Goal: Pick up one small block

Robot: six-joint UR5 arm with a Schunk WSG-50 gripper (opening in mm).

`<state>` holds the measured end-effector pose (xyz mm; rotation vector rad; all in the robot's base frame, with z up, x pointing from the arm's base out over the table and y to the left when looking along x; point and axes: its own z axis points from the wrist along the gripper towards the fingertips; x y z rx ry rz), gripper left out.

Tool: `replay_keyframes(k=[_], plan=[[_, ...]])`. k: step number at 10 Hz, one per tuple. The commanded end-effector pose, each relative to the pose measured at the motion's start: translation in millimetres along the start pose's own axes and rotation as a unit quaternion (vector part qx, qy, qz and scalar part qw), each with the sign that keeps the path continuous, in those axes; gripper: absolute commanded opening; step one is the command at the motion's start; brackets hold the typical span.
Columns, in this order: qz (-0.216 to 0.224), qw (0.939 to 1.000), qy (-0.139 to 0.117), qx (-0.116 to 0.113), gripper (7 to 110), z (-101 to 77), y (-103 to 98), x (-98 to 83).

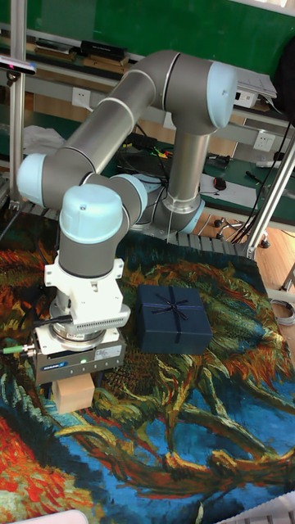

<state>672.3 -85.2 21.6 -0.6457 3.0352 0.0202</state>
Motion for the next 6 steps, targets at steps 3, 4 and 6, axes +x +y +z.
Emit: replay_keyframes(k=[3, 4, 6], plan=[[-0.002, 1.0000, 0.006, -0.007, 88, 2.3, 0.4, 6.5], [-0.007, 0.9999, 0.008, -0.008, 88, 3.0, -0.2, 9.5], [-0.012, 0.9998, 0.008, -0.012, 88, 2.8, 0.5, 12.1]])
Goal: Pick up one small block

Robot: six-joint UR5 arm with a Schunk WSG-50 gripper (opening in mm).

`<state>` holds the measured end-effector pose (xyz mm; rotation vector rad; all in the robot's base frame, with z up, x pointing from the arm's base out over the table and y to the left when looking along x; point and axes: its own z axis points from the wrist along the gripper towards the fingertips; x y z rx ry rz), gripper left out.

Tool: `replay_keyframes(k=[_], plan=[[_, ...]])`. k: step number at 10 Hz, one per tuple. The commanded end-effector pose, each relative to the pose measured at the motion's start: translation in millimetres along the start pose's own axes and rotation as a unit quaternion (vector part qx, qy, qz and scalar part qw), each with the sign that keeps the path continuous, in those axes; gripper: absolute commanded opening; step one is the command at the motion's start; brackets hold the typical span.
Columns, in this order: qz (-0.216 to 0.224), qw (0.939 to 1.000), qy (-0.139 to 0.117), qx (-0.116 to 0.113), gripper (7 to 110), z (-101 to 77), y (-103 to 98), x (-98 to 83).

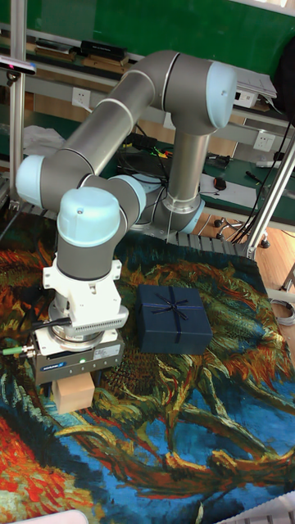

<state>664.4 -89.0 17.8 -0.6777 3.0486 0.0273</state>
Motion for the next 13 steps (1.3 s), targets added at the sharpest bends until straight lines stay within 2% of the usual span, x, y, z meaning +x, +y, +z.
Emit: replay_keyframes(k=[1, 4, 9, 10, 13], plan=[[-0.001, 0.9999, -0.004, -0.010, 88, -1.0, 2.4, 1.5], [0.013, 0.9996, -0.017, -0.020, 88, -1.2, 6.1, -2.6], [0.035, 0.9992, -0.015, -0.011, 88, -2.1, 1.3, -0.5], [0.040, 0.9991, -0.014, -0.009, 66, -1.9, -0.1, 0.3], [0.046, 0.9988, -0.015, -0.010, 66, -1.9, 0.7, -0.3]])
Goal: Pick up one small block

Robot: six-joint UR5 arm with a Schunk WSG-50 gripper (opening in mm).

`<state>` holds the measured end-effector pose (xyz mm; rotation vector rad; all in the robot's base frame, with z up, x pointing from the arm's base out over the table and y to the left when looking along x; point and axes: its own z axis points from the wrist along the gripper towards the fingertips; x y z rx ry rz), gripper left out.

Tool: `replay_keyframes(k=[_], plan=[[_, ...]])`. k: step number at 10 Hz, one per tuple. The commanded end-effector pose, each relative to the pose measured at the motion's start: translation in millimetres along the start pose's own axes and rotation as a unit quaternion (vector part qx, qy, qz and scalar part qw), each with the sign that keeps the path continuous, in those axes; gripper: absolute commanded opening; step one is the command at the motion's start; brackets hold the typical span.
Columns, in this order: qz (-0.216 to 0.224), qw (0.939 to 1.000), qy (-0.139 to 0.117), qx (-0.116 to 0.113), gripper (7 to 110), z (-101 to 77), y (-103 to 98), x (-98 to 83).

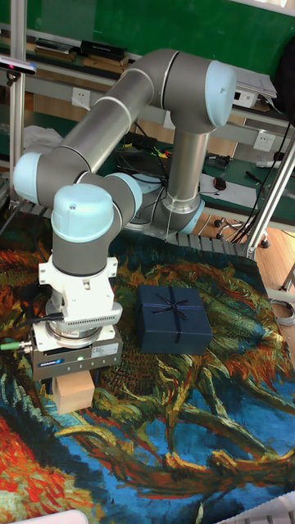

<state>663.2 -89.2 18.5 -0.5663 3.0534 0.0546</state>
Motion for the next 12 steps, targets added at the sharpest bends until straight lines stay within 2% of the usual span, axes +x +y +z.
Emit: replay_keyframes(k=[1, 5, 6, 11, 12], plan=[[0.010, 0.9999, -0.004, -0.003, 66, -0.9, 0.3, -1.7], [0.014, 0.9999, -0.001, 0.001, 66, 0.1, -0.7, -1.3], [0.014, 0.9999, -0.001, 0.001, 44, -0.2, -0.5, -1.6], [0.040, 0.9991, 0.003, 0.012, 44, -3.2, -2.8, -3.9], [0.052, 0.9985, 0.007, 0.014, 7, -7.9, -1.4, -4.4]])
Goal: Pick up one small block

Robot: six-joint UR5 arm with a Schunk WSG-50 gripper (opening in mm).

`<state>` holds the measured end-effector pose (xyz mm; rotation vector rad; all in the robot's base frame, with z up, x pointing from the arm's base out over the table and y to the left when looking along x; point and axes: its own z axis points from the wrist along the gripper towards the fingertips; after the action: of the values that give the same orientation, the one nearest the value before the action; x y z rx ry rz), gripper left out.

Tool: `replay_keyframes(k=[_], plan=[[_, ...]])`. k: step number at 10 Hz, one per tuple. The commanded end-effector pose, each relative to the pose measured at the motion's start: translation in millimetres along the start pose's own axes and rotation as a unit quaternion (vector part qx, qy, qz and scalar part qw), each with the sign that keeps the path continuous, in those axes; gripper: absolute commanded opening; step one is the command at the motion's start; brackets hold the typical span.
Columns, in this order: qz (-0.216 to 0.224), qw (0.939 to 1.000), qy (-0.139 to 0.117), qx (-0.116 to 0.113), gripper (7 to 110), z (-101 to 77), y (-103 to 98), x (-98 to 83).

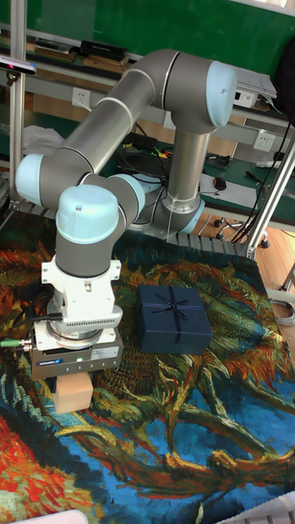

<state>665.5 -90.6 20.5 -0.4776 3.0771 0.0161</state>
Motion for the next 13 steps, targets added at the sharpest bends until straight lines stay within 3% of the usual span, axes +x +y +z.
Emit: replay_keyframes(k=[1, 6, 9, 13], plan=[[0.029, 0.9996, 0.004, 0.002, 7, -10.3, 2.1, -1.9], [0.040, 0.9989, 0.001, -0.023, 7, -28.9, 18.5, -3.8], [0.073, 0.9971, -0.014, -0.017, 7, -48.5, 25.3, -17.4], [0.092, 0.9952, -0.029, 0.021, 7, -84.5, 32.1, -27.0]])
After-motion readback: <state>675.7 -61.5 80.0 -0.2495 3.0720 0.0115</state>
